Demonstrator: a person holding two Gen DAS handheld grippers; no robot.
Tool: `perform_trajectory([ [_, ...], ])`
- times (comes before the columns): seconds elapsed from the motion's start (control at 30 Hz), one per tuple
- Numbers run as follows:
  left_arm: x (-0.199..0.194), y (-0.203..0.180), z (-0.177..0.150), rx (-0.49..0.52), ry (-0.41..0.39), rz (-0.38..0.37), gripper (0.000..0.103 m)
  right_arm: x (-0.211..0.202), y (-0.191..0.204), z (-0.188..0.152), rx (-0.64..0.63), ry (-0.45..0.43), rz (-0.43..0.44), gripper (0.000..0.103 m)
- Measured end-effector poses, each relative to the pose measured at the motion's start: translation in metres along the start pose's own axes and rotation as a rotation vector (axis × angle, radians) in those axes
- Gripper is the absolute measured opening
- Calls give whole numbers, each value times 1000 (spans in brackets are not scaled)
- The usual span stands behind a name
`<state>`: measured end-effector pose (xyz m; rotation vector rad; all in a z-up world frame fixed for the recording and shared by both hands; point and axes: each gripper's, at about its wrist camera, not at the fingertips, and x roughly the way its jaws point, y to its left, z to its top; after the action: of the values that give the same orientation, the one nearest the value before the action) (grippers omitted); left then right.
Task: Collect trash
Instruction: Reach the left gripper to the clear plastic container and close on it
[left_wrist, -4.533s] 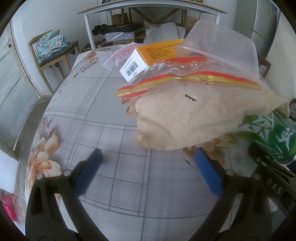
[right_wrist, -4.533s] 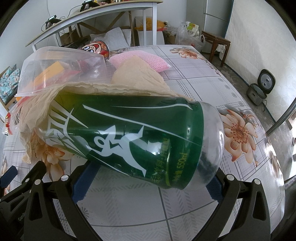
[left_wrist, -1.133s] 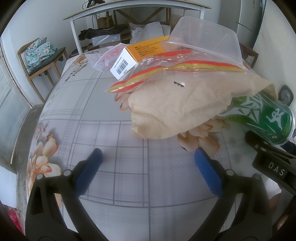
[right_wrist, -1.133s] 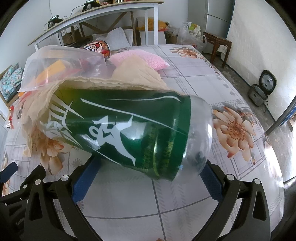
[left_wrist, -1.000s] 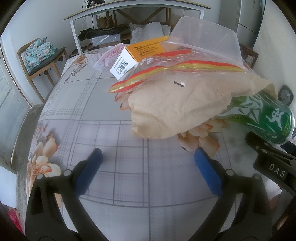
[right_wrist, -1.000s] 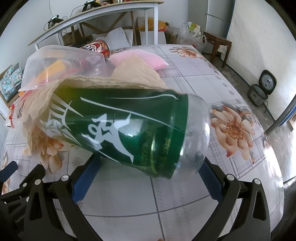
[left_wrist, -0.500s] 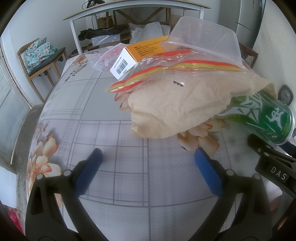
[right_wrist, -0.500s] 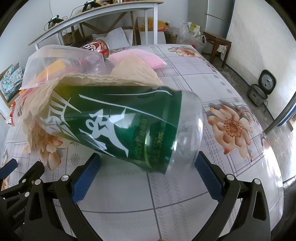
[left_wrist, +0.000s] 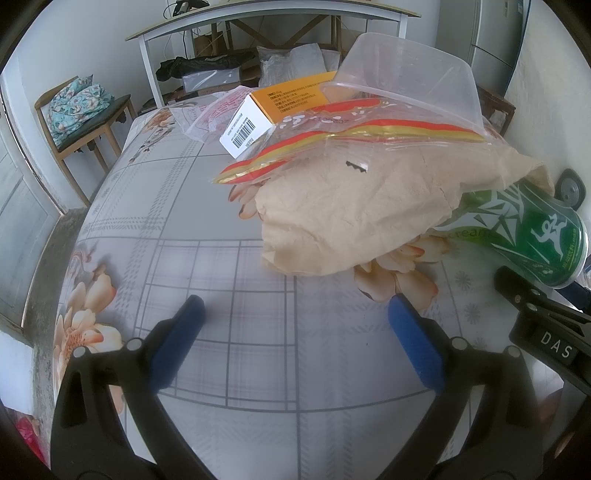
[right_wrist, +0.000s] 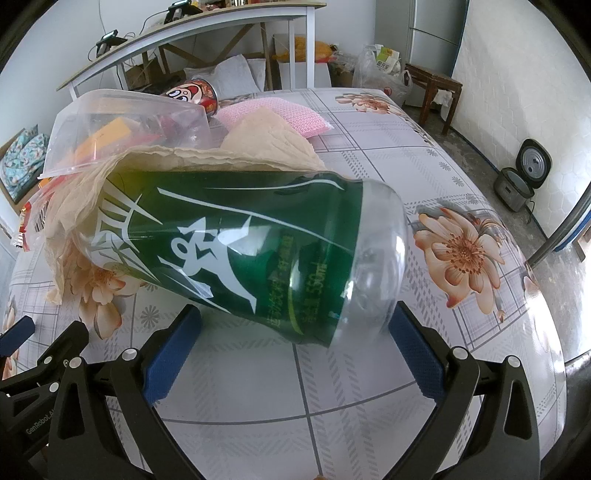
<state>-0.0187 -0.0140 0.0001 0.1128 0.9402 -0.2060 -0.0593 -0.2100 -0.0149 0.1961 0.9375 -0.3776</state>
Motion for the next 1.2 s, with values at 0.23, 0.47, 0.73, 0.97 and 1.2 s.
perform_trajectory([
  [0.23, 0, 0, 0, 0, 0, 0, 96, 0, 0, 0, 0, 0, 0, 98],
  [0.47, -2, -1, -3, 14, 5, -8, 96, 0, 0, 0, 0, 0, 0, 98],
  [0.73, -23, 5, -29, 107, 31, -75, 96, -2, -7, -4, -11, 1, 6, 98],
  [0.97, -57, 26, -12, 66, 107, -177, 96, -9, -19, -14, -18, 1, 11, 98],
  [1.2, -95, 1, 71, 154, -25, -184, 96, -10, -21, -16, -16, -2, 10, 98],
])
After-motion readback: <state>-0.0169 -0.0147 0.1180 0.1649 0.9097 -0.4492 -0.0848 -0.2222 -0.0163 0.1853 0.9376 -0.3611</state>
